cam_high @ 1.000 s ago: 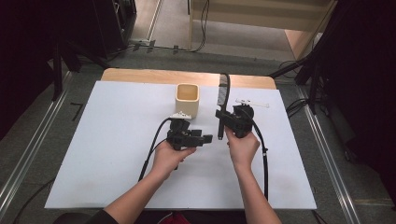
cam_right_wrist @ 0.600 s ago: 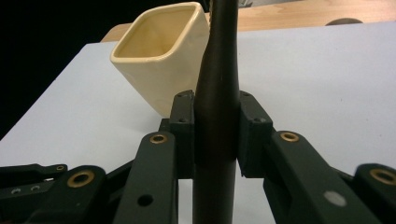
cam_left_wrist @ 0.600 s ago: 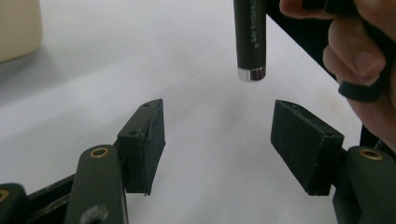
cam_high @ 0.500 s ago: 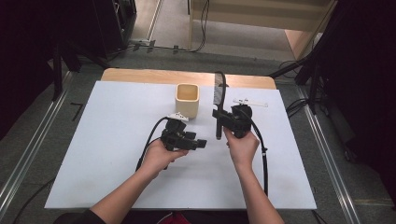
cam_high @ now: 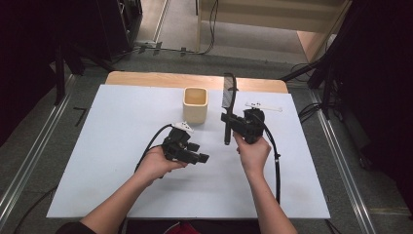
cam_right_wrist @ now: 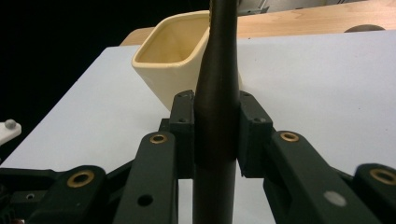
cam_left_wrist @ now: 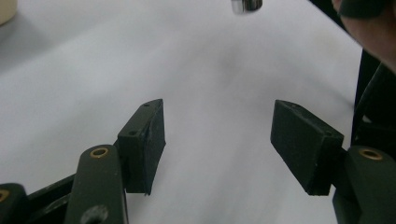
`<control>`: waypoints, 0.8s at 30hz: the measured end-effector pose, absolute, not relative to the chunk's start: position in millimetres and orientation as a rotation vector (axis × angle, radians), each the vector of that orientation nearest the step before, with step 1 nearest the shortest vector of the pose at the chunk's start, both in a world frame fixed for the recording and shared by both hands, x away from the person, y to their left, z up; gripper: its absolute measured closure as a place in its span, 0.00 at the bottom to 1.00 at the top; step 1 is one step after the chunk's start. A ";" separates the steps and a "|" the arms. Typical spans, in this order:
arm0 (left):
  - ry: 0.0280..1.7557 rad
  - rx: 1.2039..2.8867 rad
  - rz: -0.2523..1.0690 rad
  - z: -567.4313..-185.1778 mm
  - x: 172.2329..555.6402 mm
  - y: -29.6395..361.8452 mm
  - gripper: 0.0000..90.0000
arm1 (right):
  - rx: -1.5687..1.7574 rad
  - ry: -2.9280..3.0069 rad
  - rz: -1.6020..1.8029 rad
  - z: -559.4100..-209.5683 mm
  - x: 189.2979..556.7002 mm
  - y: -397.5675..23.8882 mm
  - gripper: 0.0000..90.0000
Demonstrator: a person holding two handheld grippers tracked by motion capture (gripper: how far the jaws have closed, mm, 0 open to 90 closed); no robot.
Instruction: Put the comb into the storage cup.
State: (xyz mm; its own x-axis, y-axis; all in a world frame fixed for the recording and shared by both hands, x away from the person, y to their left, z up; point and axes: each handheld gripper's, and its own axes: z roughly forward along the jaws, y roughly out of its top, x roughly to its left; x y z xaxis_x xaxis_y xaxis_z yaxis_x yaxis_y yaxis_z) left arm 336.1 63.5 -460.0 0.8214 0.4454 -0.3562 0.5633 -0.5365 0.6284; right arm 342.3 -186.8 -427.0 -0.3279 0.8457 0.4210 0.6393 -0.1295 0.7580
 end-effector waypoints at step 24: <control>0.749 2.240 -0.143 -458.0 322.1 114.0 0.41 | 1.674 1.857 1.419 -424.8 344.5 -181.2 0.78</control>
